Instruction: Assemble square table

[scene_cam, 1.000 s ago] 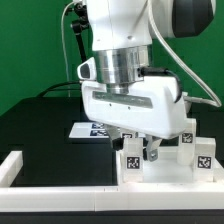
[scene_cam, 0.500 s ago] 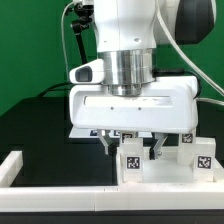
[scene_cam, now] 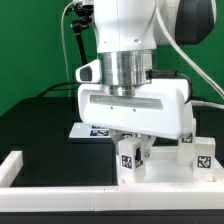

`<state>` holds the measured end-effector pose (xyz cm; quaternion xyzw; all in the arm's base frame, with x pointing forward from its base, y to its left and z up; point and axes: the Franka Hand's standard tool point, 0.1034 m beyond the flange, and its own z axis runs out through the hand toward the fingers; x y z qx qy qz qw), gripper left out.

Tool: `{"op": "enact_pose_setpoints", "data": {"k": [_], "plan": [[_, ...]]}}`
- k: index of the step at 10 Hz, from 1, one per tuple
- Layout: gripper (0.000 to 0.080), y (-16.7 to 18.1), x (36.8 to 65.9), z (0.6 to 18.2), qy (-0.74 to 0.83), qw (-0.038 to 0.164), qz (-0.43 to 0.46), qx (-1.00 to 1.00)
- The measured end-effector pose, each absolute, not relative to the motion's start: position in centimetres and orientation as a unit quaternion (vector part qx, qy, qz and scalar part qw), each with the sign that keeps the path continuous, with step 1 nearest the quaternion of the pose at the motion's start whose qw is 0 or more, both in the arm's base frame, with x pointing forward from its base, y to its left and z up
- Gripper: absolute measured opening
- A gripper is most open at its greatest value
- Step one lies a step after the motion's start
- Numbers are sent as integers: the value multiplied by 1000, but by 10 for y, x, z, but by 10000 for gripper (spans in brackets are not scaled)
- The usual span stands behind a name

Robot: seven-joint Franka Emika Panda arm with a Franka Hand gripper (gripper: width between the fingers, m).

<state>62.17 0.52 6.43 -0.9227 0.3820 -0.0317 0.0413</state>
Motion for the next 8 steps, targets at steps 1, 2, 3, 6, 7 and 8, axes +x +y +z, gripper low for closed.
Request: {"op": "enact_pose_setpoints", "data": {"k": [1,2,3,6,7,8], "plan": [[285,5,622,64,409,43,-30,-911],[285,5,622,65,489,45,-20,-871],[285,6,624,67,555,44,-6,-830],[287,11,626,63,723,59,19,-688],[287,11,627,63,769,69,21,-635],[287,10,627,63,808,76,19,-584]]}}
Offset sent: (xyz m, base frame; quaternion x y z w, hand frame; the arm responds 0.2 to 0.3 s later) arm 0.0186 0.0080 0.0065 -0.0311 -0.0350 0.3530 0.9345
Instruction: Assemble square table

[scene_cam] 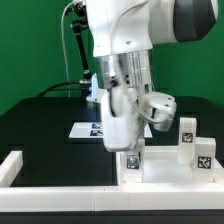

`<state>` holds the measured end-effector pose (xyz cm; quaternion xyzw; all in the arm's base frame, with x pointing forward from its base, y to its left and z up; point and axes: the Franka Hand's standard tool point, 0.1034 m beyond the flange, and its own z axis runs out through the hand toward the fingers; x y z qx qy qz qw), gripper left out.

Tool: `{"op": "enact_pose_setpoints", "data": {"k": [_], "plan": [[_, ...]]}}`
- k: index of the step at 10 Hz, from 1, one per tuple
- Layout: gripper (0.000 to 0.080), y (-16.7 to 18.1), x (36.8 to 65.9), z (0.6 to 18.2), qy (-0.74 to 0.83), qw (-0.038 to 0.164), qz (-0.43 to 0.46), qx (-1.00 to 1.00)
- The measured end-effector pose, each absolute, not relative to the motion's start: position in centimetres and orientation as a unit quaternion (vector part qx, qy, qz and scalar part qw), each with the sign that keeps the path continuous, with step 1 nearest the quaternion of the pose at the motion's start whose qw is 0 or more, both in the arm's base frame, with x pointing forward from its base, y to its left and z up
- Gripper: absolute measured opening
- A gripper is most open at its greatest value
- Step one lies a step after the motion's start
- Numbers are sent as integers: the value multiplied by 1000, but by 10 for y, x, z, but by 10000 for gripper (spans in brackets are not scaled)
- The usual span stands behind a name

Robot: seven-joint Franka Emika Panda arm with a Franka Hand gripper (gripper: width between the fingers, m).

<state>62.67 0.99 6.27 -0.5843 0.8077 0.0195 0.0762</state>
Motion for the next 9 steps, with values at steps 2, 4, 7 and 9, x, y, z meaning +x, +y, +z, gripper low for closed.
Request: {"op": "enact_pose_setpoints", "data": {"k": [2,4,7,9], "plan": [[288,10,626,63,820,74,22,-567],[289,9,626,63,822,72,21,-565],[605,14,624,68,805,72,27,-588],[640,22,621,97,790,90,30,-606]]}}
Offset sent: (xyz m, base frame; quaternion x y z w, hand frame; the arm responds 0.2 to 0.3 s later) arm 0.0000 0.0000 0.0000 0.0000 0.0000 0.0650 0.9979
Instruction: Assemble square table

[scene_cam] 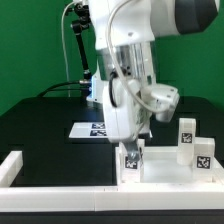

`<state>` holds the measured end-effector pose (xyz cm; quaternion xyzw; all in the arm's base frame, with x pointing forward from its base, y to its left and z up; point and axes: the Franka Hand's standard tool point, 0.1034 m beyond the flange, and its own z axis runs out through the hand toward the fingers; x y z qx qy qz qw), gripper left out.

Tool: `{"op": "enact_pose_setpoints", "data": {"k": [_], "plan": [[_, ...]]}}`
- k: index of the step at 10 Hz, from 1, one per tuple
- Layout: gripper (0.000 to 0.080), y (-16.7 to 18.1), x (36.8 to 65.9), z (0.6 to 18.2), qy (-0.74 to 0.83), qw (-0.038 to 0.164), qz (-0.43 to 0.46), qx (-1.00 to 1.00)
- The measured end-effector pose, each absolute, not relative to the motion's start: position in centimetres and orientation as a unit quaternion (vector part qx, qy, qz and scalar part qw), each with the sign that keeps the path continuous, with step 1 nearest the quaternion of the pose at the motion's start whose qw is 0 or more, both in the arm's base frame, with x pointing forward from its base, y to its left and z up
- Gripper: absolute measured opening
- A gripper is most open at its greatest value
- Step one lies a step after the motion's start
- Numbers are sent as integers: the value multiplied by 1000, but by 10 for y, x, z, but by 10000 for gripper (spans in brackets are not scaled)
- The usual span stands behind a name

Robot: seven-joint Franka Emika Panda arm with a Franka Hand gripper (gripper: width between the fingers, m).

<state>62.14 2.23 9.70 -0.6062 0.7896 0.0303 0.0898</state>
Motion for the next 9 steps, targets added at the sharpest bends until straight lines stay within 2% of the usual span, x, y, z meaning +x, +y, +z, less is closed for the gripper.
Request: {"op": "enact_pose_setpoints", "data": {"k": [1,2,9], "plan": [[647,30,620,118,786,102,32,-609],[647,36,621,132,783,109,35,-612],[649,37,622,130,781,106,40,-614]]}}
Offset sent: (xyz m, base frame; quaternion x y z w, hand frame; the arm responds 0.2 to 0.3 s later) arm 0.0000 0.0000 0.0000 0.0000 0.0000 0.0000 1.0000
